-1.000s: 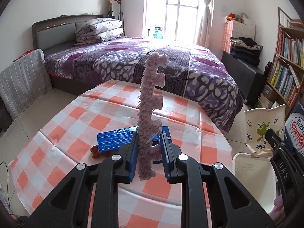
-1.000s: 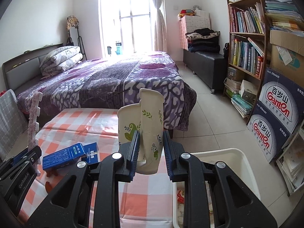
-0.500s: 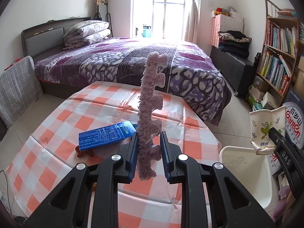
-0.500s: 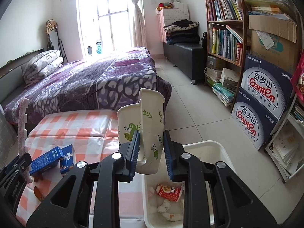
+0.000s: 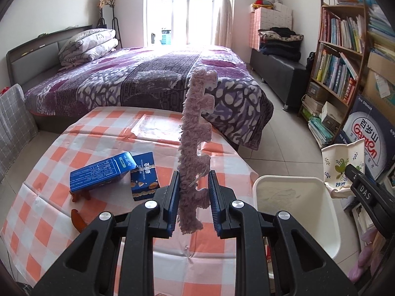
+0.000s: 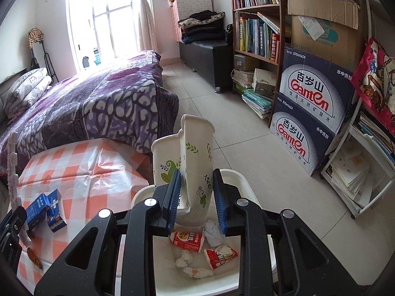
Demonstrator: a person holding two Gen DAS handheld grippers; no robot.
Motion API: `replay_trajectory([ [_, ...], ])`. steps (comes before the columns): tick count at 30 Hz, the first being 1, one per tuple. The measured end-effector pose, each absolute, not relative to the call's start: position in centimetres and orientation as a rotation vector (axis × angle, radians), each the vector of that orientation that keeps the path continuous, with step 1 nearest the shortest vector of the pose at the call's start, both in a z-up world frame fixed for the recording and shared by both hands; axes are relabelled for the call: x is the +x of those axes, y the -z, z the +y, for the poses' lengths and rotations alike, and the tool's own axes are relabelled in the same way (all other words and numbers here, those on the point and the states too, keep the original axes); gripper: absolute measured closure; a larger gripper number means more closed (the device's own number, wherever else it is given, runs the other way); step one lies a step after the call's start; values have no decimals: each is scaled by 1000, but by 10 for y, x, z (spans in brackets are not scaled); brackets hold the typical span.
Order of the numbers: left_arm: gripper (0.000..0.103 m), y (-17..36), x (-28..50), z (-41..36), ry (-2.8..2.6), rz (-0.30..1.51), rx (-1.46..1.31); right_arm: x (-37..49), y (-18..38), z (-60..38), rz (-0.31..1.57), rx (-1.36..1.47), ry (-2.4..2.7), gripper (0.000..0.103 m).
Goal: Collect trash
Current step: 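Release paper cup into bin with right while left releases pink strip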
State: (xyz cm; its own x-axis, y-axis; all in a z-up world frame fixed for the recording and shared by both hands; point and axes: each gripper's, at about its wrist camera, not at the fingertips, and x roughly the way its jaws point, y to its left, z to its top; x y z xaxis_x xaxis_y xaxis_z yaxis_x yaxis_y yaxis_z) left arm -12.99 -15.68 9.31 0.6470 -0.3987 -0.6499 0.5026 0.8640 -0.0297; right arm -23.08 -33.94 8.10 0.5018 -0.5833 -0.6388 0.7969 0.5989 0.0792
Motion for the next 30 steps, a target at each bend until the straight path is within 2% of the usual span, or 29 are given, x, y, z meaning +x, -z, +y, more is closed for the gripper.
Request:
replay_trajectory([
  [4, 80, -89, -139, -176, 571, 724, 173, -245, -80, -353, 613, 423, 908, 71],
  [6, 80, -88, -144, -186, 597, 735, 181, -253, -79, -359, 611, 443, 936, 57],
  [30, 80, -95, -185, -283, 813, 793, 236, -333, -83, -419, 519, 630, 1155, 44],
])
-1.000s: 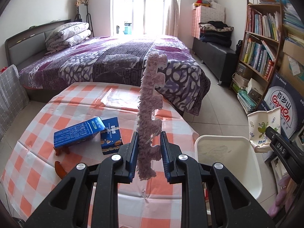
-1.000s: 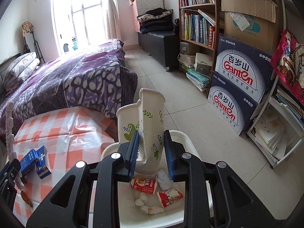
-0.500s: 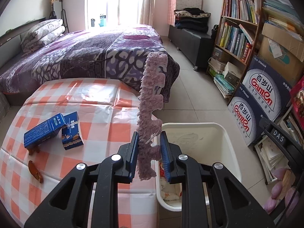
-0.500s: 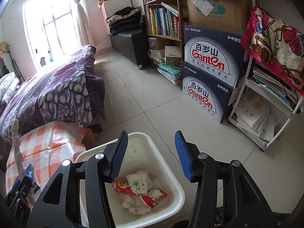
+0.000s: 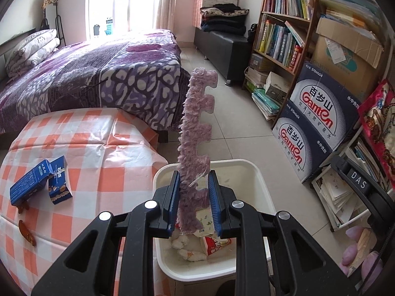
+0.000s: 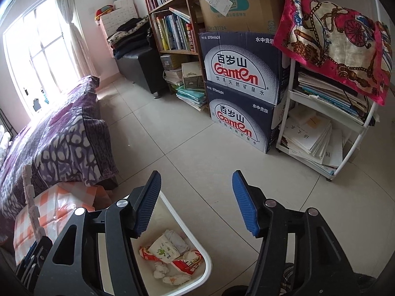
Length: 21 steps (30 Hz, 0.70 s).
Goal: Collect trash
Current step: 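Release paper cup into bin with right while left releases pink strip, then grasp long blue carton on the table with left gripper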
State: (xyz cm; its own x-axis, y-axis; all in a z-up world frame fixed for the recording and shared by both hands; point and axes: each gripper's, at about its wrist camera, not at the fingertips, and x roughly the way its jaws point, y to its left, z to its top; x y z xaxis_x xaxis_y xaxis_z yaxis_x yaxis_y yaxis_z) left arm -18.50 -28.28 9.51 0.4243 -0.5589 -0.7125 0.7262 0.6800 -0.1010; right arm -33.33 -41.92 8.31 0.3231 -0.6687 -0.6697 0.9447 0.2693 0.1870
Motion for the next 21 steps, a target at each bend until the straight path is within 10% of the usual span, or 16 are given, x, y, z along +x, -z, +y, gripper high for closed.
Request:
replay_trajectory([
  [6, 74, -100, -190, -302, 863, 802, 250, -345, -85, -422, 489, 642, 1190, 23],
  [8, 45, -100, -192, -307, 872, 802, 260, -351, -86, -422, 463, 653, 1217, 10],
  [21, 31, -94, -185, -297, 837, 791, 278, -349, -81, -426, 473, 703, 1224, 7],
])
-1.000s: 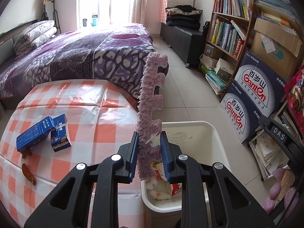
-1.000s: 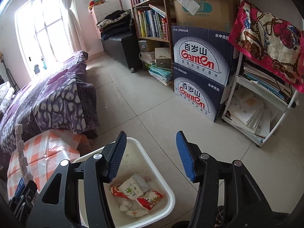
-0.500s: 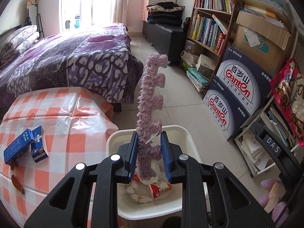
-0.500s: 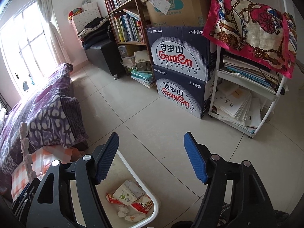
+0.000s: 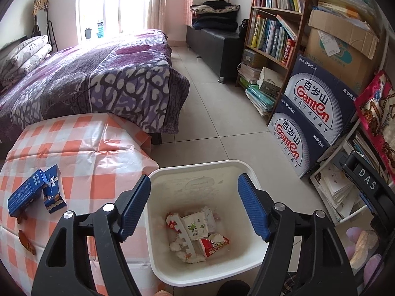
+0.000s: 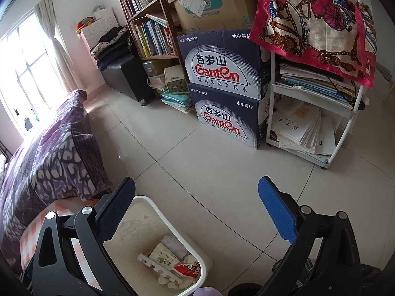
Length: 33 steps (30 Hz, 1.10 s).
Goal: Collect trash
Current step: 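Grasp long blue carton on the table with left gripper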
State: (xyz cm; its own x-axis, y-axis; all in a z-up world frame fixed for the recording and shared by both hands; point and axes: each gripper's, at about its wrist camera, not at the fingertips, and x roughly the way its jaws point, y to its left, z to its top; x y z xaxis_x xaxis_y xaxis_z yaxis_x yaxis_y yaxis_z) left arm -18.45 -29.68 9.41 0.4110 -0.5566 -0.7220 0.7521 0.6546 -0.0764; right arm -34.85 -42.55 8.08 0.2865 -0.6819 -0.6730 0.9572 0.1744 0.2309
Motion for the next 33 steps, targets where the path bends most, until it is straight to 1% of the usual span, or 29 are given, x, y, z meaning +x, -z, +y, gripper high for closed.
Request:
replay_trajectory([
  [3, 30, -93, -178, -289, 821, 790, 288, -341, -80, -422, 486, 698, 1211, 7],
  [5, 26, -90, -171, -282, 803, 793, 292, -335, -79, -419, 494, 689, 1199, 7],
  [7, 26, -87, -162, -273, 779, 801, 299, -327, -79, -415, 505, 677, 1186, 7],
  [15, 22, -64, -107, -227, 644, 887, 378, -287, -73, -392, 579, 622, 1103, 7],
  [17, 19, -57, -92, -217, 621, 909, 450, -277, -70, -386, 604, 613, 1074, 7],
  [24, 19, -32, -42, -181, 535, 892, 839, -241, -61, -366, 687, 566, 998, 7],
  [30, 19, 2, 18, -145, 480, 1019, 1052, -212, -54, -346, 737, 525, 927, 7],
  [33, 19, 18, 41, -129, 471, 1063, 1082, -194, -53, -331, 755, 479, 887, 7],
])
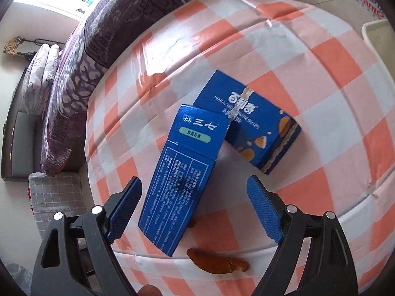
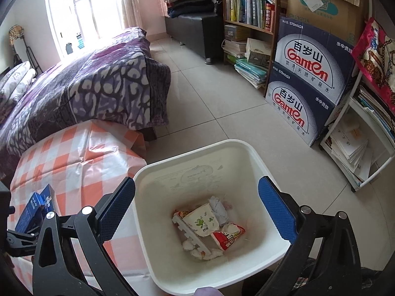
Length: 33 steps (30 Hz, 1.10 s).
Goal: Collect trash
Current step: 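Grasp long blue carton on the table with left gripper, then grasp orange peel with right while left lifts blue carton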
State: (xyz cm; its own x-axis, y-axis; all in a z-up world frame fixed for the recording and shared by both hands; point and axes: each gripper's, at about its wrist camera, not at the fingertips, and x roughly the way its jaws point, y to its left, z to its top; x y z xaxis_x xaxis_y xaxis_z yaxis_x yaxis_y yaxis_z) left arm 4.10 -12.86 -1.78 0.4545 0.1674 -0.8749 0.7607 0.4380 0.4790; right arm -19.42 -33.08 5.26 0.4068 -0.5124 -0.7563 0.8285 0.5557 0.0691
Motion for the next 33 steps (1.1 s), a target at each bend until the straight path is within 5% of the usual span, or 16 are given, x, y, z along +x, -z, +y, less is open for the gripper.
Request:
replay_trajectory([
  [4, 19, 32, 65, -107, 489, 1122, 1019, -170, -47, -309, 792, 427, 811, 7],
  [7, 41, 33, 83, -86, 514, 1184, 880, -153, -45, -288, 817, 391, 703, 7],
  [12, 58, 21, 115, -31, 466, 1237, 555, -121, -41, -236, 850, 278, 458, 7],
  [21, 82, -20, 143, 90, 218, 1170, 109, -66, -18, -110, 972, 120, -30, 7],
  [25, 82, -66, 133, 134, 111, 1045, -41, -50, -4, -60, 1003, 53, -120, 10],
  [29, 82, -106, 117, 165, 116, 938, -164, -37, 6, -29, 1033, 35, -166, 26],
  [33, 82, -121, 103, 188, 118, 904, -288, -23, 19, -12, 1090, 17, -166, 75],
])
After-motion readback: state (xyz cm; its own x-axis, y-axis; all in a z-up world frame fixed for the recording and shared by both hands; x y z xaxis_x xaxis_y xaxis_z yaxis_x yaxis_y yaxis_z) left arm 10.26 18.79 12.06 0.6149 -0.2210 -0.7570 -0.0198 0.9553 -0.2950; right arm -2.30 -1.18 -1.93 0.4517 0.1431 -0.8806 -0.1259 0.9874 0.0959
